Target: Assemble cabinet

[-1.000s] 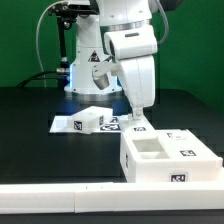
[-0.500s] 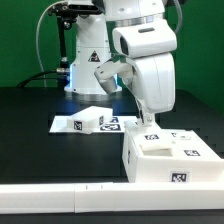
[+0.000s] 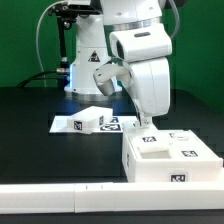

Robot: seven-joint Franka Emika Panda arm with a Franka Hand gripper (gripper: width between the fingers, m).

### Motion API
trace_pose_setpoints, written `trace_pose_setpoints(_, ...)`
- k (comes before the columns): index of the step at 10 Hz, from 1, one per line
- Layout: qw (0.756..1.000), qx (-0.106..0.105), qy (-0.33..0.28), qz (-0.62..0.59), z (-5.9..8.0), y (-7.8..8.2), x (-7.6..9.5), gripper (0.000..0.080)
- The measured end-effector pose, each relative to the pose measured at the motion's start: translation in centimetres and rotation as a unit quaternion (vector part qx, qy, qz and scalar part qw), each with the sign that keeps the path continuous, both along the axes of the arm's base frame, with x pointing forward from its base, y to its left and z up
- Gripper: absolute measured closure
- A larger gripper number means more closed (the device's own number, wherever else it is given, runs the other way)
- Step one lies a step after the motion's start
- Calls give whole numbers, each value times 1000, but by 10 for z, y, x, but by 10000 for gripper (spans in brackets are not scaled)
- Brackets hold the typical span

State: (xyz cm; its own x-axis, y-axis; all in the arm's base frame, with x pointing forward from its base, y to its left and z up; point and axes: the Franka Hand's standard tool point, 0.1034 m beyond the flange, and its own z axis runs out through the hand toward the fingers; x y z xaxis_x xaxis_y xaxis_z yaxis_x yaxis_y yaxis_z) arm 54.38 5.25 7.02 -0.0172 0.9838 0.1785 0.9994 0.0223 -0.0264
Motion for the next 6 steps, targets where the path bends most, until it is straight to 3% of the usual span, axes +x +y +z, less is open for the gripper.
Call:
trace_pose_setpoints(5, 1000, 3, 3, -20, -2, 5, 47, 738)
trace_pose_setpoints(6, 1000, 1, 18, -20, -3, 4, 49, 738)
